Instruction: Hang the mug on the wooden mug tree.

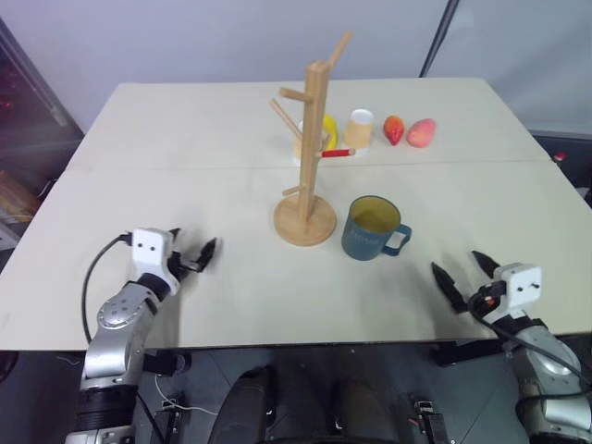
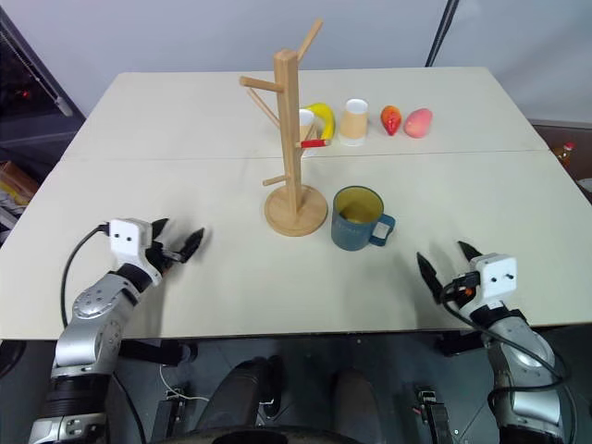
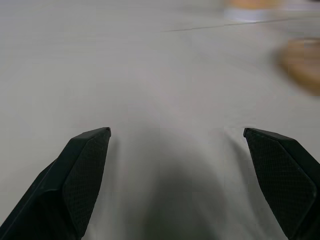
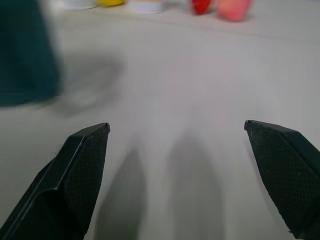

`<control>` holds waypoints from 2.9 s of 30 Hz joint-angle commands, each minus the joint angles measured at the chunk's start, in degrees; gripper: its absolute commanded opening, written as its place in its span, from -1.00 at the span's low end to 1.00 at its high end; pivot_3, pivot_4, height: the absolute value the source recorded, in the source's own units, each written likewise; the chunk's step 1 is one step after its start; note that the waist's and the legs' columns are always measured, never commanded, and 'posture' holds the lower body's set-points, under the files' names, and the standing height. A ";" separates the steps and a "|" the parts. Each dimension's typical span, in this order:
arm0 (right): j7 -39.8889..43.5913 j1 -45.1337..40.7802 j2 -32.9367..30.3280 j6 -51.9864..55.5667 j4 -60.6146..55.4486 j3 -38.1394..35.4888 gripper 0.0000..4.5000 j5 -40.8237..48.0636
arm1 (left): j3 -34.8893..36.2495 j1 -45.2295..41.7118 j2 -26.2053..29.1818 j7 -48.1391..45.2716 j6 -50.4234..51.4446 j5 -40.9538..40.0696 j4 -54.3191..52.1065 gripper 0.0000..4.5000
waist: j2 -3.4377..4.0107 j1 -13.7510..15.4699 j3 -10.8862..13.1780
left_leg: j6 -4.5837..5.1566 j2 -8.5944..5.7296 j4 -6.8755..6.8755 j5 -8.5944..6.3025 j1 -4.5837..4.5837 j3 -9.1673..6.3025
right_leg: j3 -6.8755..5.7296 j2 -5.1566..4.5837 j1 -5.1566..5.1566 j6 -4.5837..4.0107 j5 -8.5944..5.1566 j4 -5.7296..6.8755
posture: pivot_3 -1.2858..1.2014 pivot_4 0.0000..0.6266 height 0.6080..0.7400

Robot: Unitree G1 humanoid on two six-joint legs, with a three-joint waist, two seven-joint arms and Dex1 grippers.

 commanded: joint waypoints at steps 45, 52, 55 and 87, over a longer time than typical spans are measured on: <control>-17.28 -11.42 12.40 -0.46 -1.36 9.86 0.19 -11.58 | -14.49 0.33 2.93 -15.46 -0.36 -3.14 -16.13 1.00 | 0.13 0.19 -0.08 | 0.03 0.02 -0.01 0.01 0.00 -0.01 | -0.05 0.09 0.00 -0.04 -0.02 -0.06 | 0.03 -0.52 1.00; -14.27 -10.97 12.91 0.15 -3.33 10.64 -0.98 -8.16 | -14.43 0.38 2.80 -15.31 -0.40 -3.08 -16.20 1.00 | 0.13 0.18 -0.07 | 0.03 0.02 0.00 0.01 0.00 -0.01 | -0.07 0.10 0.00 -0.03 -0.02 -0.05 | 0.03 -0.52 1.00; -13.63 -10.84 12.29 0.40 -4.82 10.69 -0.98 -7.86 | -14.37 0.41 2.74 -15.24 -0.42 -2.99 -16.16 1.00 | 0.13 0.20 -0.07 | 0.03 0.02 0.00 0.01 0.00 -0.01 | -0.07 0.09 -0.01 -0.03 -0.02 -0.04 | 0.03 -0.52 1.00; 11.00 -48.12 -13.82 9.56 -4.88 19.24 -0.98 -12.66 | -6.87 -8.35 5.33 -13.09 4.87 -10.89 -20.69 1.00 | -0.03 0.23 0.09 | 0.08 0.00 0.07 -0.01 -0.07 -0.03 | -0.20 0.07 0.01 0.16 0.08 -0.04 | 0.03 -0.52 1.00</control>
